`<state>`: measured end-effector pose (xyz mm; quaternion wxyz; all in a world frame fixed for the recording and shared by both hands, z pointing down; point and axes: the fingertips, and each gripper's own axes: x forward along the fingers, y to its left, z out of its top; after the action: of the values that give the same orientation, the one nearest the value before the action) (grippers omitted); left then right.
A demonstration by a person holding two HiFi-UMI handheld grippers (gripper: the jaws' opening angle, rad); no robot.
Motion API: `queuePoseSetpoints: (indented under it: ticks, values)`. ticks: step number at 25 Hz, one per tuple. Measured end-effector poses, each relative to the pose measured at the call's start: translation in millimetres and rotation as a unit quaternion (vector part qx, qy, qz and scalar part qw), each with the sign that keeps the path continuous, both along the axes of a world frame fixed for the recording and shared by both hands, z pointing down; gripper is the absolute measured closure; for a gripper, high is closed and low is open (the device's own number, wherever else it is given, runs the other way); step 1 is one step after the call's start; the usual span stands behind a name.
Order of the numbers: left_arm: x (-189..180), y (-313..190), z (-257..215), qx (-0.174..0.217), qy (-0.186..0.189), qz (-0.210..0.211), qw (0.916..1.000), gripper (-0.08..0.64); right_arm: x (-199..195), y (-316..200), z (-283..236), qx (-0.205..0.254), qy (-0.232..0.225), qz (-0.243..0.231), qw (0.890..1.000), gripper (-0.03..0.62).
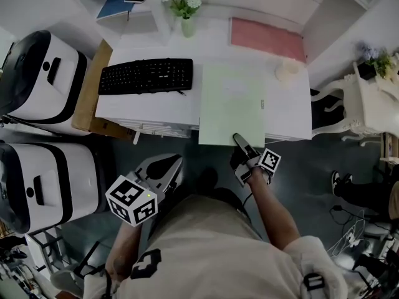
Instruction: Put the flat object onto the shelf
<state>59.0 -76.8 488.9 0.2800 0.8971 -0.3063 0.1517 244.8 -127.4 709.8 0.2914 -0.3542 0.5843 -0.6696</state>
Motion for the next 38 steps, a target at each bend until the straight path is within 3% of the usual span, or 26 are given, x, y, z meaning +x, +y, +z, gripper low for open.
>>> queuePoseSetpoints:
  ticks: [17, 38]
  values:
    - [-19.5, 6.9, -2.4, 0.003, 0.015, 0.001, 0.9999, 0.546, -4.0, 5.3, -10.6, -0.019, 0.01, 0.001, 1.0, 0.293]
    - [-70.0, 30.6, -5.7, 0.011, 0.032, 0.008, 0.9994, 0.546, -28.2, 24.9, -33.9, -0.006, 0.0, 0.044, 0.999, 0.298]
